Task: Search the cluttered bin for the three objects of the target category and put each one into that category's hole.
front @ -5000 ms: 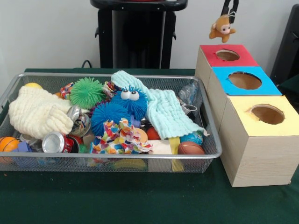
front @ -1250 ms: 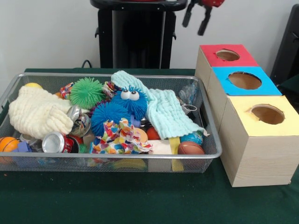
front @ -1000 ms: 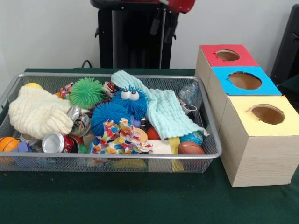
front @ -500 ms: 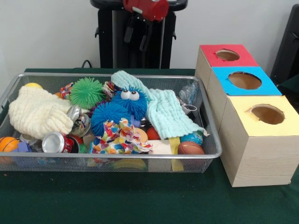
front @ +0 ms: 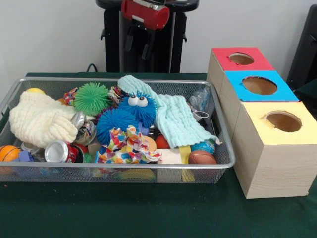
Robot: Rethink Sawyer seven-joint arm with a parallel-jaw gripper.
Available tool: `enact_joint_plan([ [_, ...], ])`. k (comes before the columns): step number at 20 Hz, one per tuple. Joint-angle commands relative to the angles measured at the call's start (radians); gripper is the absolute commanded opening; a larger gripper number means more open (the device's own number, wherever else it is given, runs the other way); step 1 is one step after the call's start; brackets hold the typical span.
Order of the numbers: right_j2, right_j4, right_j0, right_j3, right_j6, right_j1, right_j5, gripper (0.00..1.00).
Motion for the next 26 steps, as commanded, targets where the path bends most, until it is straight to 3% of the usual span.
enact_joint_plan([
  [1,0.126,-0.15,-0.102,-0.043,-0.037,0.04,-0.078,1.0],
  [9,0.231,-0.226,-0.256,0.0,-0.033,0.009,-0.019,1.0],
  [12,0.23,-0.257,-0.283,0.002,-0.018,0.026,-0.04,1.0],
  [20,0.119,-0.302,-0.26,-0.06,0.07,0.19,-0.243,1.0],
  [26,0.113,-0.308,-0.295,-0.1,0.067,0.289,-0.341,1.0],
])
